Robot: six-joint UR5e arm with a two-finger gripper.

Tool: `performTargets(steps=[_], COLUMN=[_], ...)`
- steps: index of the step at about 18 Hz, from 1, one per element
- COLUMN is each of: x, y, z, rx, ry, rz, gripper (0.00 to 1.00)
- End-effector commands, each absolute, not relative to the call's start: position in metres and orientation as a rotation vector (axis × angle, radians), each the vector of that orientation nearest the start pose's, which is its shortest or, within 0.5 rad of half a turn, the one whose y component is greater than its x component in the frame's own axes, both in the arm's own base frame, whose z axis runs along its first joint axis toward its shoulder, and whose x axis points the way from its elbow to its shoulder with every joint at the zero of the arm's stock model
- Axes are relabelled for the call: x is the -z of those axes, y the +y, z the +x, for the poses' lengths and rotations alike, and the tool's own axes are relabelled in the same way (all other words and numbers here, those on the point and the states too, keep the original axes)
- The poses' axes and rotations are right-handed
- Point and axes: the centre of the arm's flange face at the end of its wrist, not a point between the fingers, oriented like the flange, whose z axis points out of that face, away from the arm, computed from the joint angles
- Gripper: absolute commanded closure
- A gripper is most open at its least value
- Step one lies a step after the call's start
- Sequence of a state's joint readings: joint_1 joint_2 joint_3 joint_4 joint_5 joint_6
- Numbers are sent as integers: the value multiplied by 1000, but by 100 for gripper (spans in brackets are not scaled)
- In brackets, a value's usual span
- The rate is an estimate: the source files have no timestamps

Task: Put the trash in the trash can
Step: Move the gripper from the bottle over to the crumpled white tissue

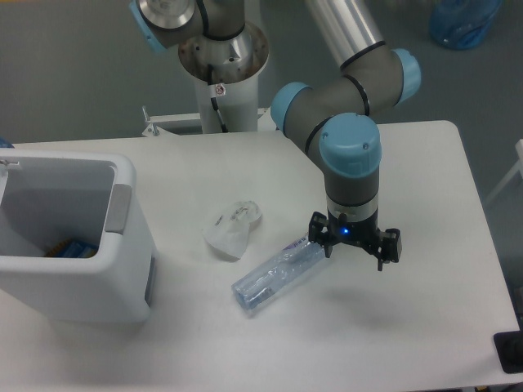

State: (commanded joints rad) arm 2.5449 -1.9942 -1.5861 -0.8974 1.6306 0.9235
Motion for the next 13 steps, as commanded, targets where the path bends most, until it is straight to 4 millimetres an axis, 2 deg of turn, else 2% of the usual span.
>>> performTargets(steps=[5, 7, 10, 13], x=[-304, -293, -291, -291], y=[467, 466, 458, 472], z=[-459, -441, -425, -399], rx=[-340, -306, -280, -272], ry=[-93, -70, -50, 7], rz=[-3056, -3074, -3083, -3086], gripper=[0, 0, 0, 0])
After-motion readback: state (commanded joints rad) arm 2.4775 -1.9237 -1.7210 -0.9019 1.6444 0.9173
